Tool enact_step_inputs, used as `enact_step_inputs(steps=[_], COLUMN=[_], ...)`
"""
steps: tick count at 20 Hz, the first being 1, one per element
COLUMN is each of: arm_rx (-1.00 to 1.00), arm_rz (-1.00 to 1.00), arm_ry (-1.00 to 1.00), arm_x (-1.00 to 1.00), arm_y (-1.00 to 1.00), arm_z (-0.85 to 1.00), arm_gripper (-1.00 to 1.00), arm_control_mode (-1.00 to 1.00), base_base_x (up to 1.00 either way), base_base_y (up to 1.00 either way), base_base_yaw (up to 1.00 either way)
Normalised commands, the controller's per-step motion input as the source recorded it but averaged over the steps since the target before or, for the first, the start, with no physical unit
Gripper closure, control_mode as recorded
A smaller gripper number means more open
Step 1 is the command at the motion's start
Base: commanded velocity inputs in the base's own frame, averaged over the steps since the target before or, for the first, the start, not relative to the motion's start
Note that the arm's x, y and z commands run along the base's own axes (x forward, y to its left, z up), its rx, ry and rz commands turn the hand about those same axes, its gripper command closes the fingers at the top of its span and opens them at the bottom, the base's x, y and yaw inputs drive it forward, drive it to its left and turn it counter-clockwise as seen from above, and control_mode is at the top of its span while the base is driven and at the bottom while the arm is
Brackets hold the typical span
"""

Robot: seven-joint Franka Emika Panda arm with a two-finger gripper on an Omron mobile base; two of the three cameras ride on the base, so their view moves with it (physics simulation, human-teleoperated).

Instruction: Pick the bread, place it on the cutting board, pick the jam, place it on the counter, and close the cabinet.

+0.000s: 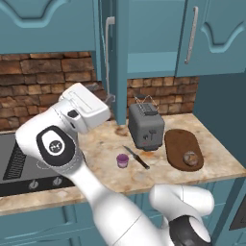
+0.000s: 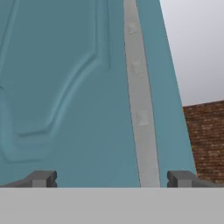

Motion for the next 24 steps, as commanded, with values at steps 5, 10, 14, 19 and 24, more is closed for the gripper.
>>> enact_step_inputs(steps=[5,10,14,19,24], arm_rx=[0.0,0.0,0.0,0.0,0.0], arm_rz=[0.0,0.0,0.0,0.01,0.02], arm_ry=[0.0,0.0,0.0,0.0,0.0], arm_x=[0.14,0.15,0.15,0.12,0.08], arm_y=[-0.12,-0.17,-0.26,-0.37,-0.39], arm_z=[0.0,0.0,0.0,0.0,0.0], arm_gripper=[-1.0,-1.0,-1.0,-1.0,-1.0], arm_control_mode=[-1.0,-1.0,-1.0,-1.0,-1.0], base_base_x=[0.0,0.0,0.0,0.0,0.0], base_base_y=[0.0,0.0,0.0,0.0,0.0], base_base_yaw=[0.0,0.0,0.0,0.0,0.0])
